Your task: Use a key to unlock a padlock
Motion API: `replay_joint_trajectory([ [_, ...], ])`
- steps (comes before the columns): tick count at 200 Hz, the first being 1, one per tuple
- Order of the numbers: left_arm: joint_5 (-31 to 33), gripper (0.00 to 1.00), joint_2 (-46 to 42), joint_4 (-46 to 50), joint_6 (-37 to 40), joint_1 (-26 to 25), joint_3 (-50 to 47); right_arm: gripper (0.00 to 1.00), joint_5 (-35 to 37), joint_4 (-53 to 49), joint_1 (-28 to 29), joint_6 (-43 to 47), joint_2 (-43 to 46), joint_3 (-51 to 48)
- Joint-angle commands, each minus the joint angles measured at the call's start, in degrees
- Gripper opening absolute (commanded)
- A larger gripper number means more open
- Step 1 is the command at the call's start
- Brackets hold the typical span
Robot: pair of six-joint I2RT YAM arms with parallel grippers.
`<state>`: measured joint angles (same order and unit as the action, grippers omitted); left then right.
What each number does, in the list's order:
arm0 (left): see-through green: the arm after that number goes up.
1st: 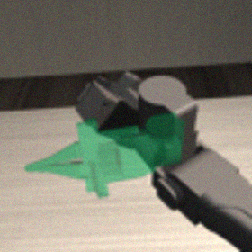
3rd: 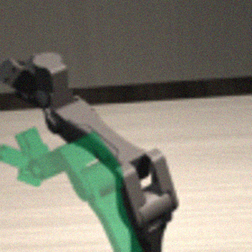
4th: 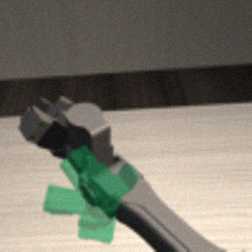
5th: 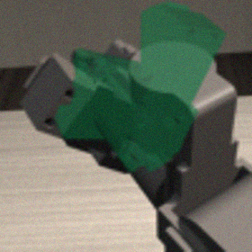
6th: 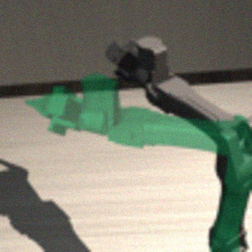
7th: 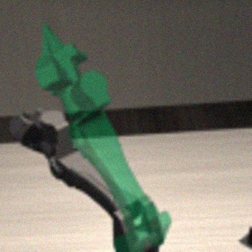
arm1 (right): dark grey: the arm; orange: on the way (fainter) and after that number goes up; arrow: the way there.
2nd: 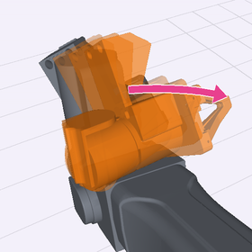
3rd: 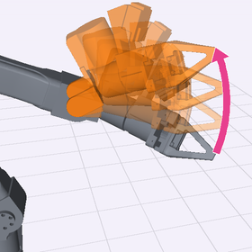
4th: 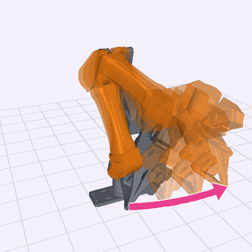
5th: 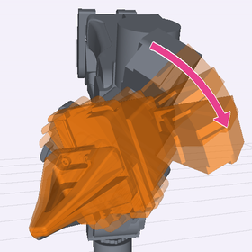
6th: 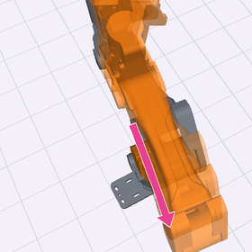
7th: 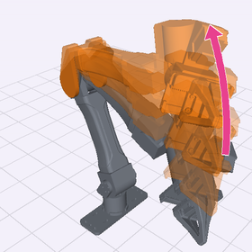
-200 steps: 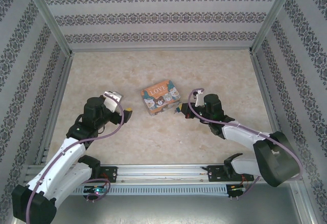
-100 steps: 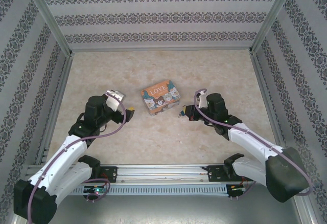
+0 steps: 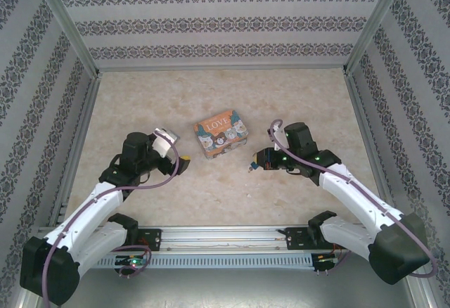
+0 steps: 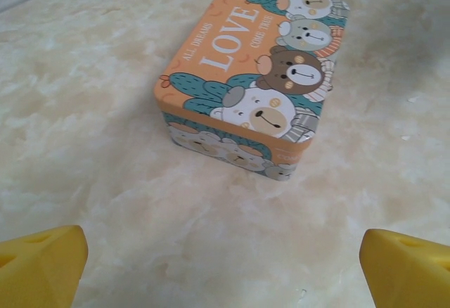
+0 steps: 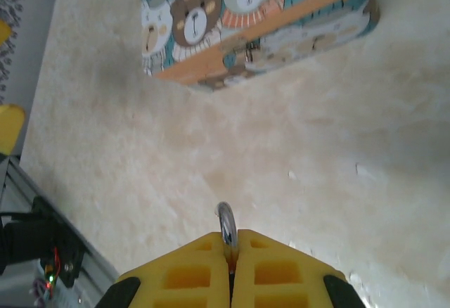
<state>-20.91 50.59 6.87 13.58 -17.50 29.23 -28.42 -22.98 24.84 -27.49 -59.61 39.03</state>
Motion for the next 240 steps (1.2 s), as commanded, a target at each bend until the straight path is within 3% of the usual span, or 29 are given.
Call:
replay_joint_trajectory([
  [1,-3.4,1.0,0.3,-2.2,1.7,0.5,-0.5,0.0,-2.4,-7.2,1.6,2.3,0.8,2.1],
  [49,-2.3,1.0,0.2,-1.3,2.2,0.5,-0.4,0.0,-1.3,-8.9,5.7,3.2,-1.0,2.2],
  [115,0.1,1.0,0.6,-0.5,2.7,0.5,-0.2,0.0,0.2,-6.0,12.6,3.9,-12.1,5.8],
  [240,0.8,1.0,1.0,0.4,3.0,0.4,0.2,0.0,-4.8,2.2,15.7,3.0,-26.3,9.6],
])
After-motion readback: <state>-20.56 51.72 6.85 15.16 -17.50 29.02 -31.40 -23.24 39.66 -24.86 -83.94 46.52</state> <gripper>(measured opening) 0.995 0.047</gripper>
